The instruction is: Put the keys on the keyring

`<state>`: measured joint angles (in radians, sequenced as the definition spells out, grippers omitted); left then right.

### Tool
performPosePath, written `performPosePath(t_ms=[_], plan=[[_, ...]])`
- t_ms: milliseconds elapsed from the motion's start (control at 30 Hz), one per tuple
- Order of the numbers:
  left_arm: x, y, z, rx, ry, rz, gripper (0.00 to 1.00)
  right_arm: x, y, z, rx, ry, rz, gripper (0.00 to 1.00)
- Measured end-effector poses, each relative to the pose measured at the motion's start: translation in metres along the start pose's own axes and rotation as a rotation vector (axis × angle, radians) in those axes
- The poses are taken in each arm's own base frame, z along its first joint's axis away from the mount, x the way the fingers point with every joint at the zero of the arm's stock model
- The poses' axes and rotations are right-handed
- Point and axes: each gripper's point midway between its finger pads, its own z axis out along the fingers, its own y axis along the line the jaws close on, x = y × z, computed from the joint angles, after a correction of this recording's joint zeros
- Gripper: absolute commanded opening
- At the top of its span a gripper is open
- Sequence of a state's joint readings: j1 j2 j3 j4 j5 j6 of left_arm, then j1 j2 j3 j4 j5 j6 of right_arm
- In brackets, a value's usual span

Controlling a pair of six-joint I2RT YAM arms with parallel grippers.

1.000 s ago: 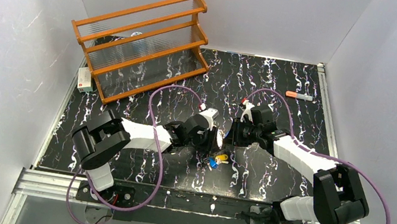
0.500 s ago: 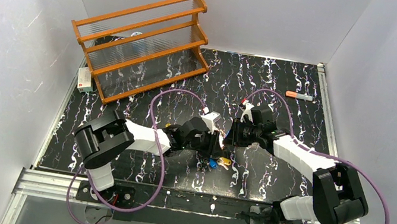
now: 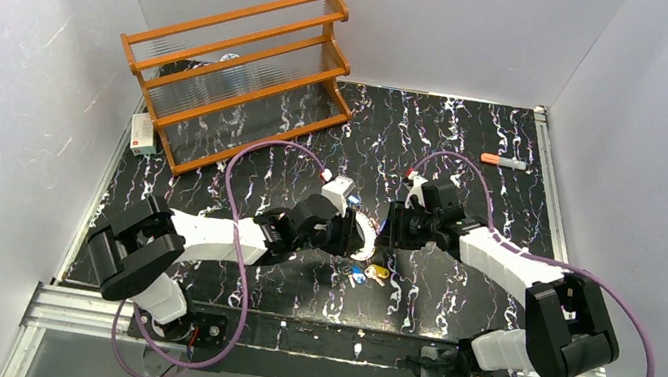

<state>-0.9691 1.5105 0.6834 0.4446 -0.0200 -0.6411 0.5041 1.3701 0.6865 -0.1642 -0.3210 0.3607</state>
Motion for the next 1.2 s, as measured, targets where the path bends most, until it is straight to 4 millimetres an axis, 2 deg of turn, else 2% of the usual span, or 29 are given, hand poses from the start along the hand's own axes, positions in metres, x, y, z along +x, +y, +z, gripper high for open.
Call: performPosePath(t_ms=[200, 300, 367, 500, 567, 700, 900, 1000, 1200], plan=[[0.005, 0.015, -0.003, -0.069, 0.011, 0.015, 0.33, 0.005, -0.008, 0.009, 0.024, 0.031, 0.015, 0.52], [0.006, 0.019, -0.003, -0.087, 0.014, 0.018, 0.31, 0.004, -0.009, 0.014, 0.023, 0.046, 0.021, 0.49], [0.007, 0.024, -0.004, -0.114, 0.017, 0.019, 0.30, 0.000, -0.008, 0.019, 0.017, 0.054, 0.023, 0.42], [0.016, 0.046, -0.009, -0.216, 0.041, 0.027, 0.26, -0.004, -0.003, 0.023, -0.011, 0.068, 0.022, 0.22], [0.022, 0.059, -0.013, -0.282, 0.059, 0.034, 0.24, 0.000, 0.003, 0.023, -0.045, 0.090, 0.033, 0.20], [0.031, 0.085, -0.024, -0.402, 0.093, 0.040, 0.23, 0.004, 0.020, 0.022, -0.144, 0.118, 0.047, 0.28], [0.034, 0.107, -0.034, -0.500, 0.104, 0.019, 0.25, -0.013, 0.041, 0.012, -0.235, 0.034, 0.023, 0.42], [0.032, 0.111, -0.033, -0.505, 0.093, -0.005, 0.25, -0.020, 0.038, 0.010, -0.206, 0.002, 0.015, 0.41], [0.026, 0.115, -0.027, -0.497, 0.068, -0.036, 0.24, -0.020, 0.015, 0.010, -0.115, -0.007, 0.048, 0.42]])
